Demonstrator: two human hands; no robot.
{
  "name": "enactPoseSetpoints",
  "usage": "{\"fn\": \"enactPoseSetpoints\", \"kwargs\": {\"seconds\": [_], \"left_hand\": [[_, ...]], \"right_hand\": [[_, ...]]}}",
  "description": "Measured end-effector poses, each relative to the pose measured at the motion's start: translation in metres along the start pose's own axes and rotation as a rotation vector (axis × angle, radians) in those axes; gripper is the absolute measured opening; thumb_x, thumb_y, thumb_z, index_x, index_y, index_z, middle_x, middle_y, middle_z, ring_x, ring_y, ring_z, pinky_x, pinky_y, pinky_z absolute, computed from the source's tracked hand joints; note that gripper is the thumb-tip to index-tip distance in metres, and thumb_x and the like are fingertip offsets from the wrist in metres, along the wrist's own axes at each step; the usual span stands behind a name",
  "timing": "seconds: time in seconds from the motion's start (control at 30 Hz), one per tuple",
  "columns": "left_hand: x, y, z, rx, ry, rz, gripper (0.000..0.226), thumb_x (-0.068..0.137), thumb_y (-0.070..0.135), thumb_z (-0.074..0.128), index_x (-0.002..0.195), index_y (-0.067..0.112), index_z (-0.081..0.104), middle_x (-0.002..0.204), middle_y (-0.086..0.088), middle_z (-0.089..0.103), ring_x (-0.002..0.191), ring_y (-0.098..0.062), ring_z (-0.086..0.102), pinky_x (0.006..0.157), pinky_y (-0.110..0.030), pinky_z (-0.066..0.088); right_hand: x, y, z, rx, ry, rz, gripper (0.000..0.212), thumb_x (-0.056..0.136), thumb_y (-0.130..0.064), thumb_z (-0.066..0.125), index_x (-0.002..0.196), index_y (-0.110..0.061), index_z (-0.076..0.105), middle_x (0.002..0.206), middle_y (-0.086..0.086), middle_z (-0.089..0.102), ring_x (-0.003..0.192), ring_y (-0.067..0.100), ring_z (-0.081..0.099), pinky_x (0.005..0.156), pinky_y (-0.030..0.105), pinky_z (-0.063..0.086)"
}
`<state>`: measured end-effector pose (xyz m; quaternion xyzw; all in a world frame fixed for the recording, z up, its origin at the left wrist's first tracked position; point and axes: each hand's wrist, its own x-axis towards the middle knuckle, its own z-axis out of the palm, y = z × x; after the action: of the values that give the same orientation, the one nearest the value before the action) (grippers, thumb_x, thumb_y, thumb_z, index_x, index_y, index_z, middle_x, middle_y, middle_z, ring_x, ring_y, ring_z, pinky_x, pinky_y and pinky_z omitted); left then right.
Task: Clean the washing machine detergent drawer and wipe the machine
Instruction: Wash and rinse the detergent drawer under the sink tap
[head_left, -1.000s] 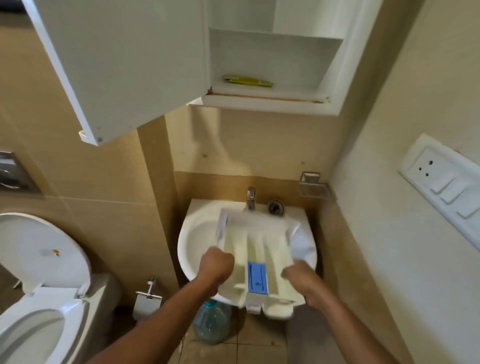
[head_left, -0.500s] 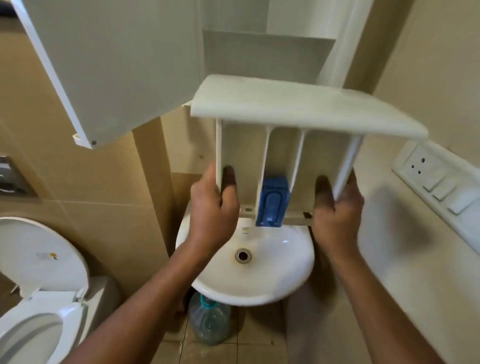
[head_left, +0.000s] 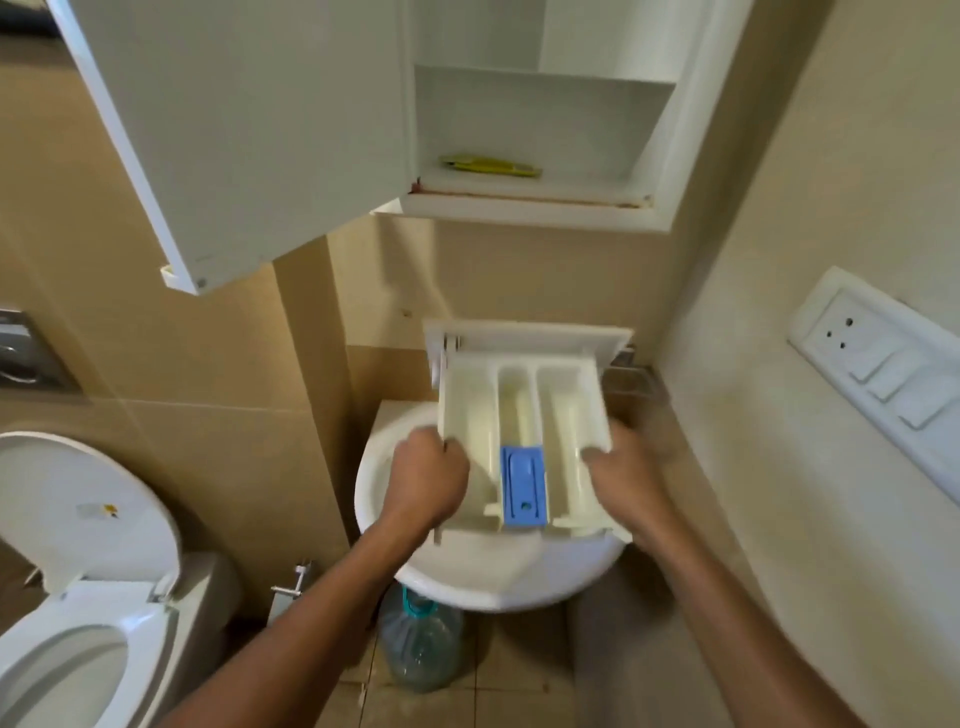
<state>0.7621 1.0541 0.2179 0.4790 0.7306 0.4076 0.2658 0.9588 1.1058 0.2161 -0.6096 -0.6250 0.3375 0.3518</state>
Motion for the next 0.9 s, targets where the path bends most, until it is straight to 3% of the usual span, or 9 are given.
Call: {"fn": "enactPoseSetpoints", "kwargs": {"seconds": [0.17,0.23,0.3,0.4,0.5,0.6,0.67,0.77,0.9], "left_hand": [[-0.008,0.057,-0.028,-0.182,0.385,0.617,0.018,0.102,0.013,0.044,0.086,0.009,0.051,0.057,0.0,0.049,0.046,-0.019,0.047,0.044,-0.033,0.037],[-0.008,0.025,-0.01,-0.12,0.357,0.566,0.01,0.099,0.013,0.045,0.095,0.009,0.054,0.064,-0.002,0.057,0.051,-0.019,0.054,0.045,-0.033,0.043],[-0.009,-0.022,0.016,0.083,0.112,0.204,0.011,0.098,0.012,0.047,0.102,0.008,0.057,0.084,-0.007,0.068,0.061,-0.01,0.057,0.056,-0.026,0.048],[-0.028,-0.083,0.042,0.308,-0.305,-0.365,0.013,0.098,0.009,0.047,0.099,0.002,0.058,0.12,-0.02,0.066,0.098,-0.029,0.065,0.08,-0.032,0.05],[-0.038,-0.111,0.05,0.191,-0.287,-0.409,0.021,0.099,0.009,0.045,0.114,-0.003,0.055,0.118,-0.019,0.063,0.106,-0.032,0.064,0.087,-0.034,0.054],[-0.036,-0.1,0.037,0.119,-0.344,-0.395,0.008,0.101,0.017,0.051,0.101,0.009,0.051,0.094,-0.005,0.06,0.077,-0.014,0.062,0.059,-0.023,0.056],[-0.03,-0.092,0.03,0.161,-0.401,-0.385,0.023,0.101,0.033,0.054,0.104,0.01,0.051,0.085,-0.004,0.063,0.067,-0.016,0.068,0.05,-0.023,0.055],[-0.033,-0.058,0.015,0.584,-0.327,-0.102,0.036,0.097,0.05,0.053,0.099,0.015,0.057,0.076,0.007,0.057,0.06,-0.007,0.057,0.048,-0.017,0.039],[-0.034,0.001,0.001,0.429,0.01,0.547,0.019,0.094,0.04,0.056,0.091,0.021,0.061,0.079,0.005,0.067,0.07,-0.017,0.064,0.055,-0.028,0.047]], "right_hand": [[-0.014,-0.055,-0.026,0.216,0.574,-0.6,0.022,0.097,-0.012,0.053,0.118,-0.008,0.059,0.087,0.004,0.063,0.079,0.016,0.061,0.072,0.022,0.045],[-0.016,-0.015,0.005,0.149,0.619,-0.483,0.03,0.098,-0.021,0.051,0.121,-0.003,0.058,0.107,0.017,0.067,0.098,0.023,0.064,0.085,0.026,0.047],[-0.016,0.042,0.038,0.105,0.312,-0.072,0.028,0.096,-0.013,0.053,0.121,0.0,0.059,0.111,0.02,0.068,0.098,0.027,0.065,0.082,0.027,0.048],[-0.04,0.092,0.064,-0.124,-0.356,0.45,0.017,0.092,-0.003,0.048,0.106,-0.007,0.058,0.088,0.006,0.062,0.077,0.018,0.058,0.063,0.024,0.047],[-0.053,0.098,0.063,-0.08,-0.341,0.341,0.026,0.093,0.001,0.041,0.101,-0.015,0.06,0.088,0.002,0.065,0.075,0.009,0.057,0.056,0.018,0.042],[-0.039,0.083,0.052,-0.15,-0.339,0.289,0.027,0.093,-0.003,0.041,0.105,-0.016,0.062,0.098,0.006,0.068,0.085,0.016,0.062,0.067,0.026,0.05],[-0.021,0.074,0.039,-0.263,-0.346,0.236,0.032,0.093,-0.006,0.041,0.116,-0.014,0.062,0.109,0.008,0.067,0.097,0.025,0.062,0.08,0.031,0.051],[0.007,0.049,0.017,-0.564,-0.359,0.048,0.037,0.091,-0.011,0.045,0.125,-0.017,0.06,0.12,0.008,0.065,0.107,0.029,0.061,0.082,0.03,0.047],[0.037,-0.005,-0.009,-0.984,-0.439,-0.309,0.028,0.086,-0.012,0.05,0.108,-0.022,0.064,0.109,0.004,0.067,0.095,0.026,0.064,0.077,0.036,0.055]]}}
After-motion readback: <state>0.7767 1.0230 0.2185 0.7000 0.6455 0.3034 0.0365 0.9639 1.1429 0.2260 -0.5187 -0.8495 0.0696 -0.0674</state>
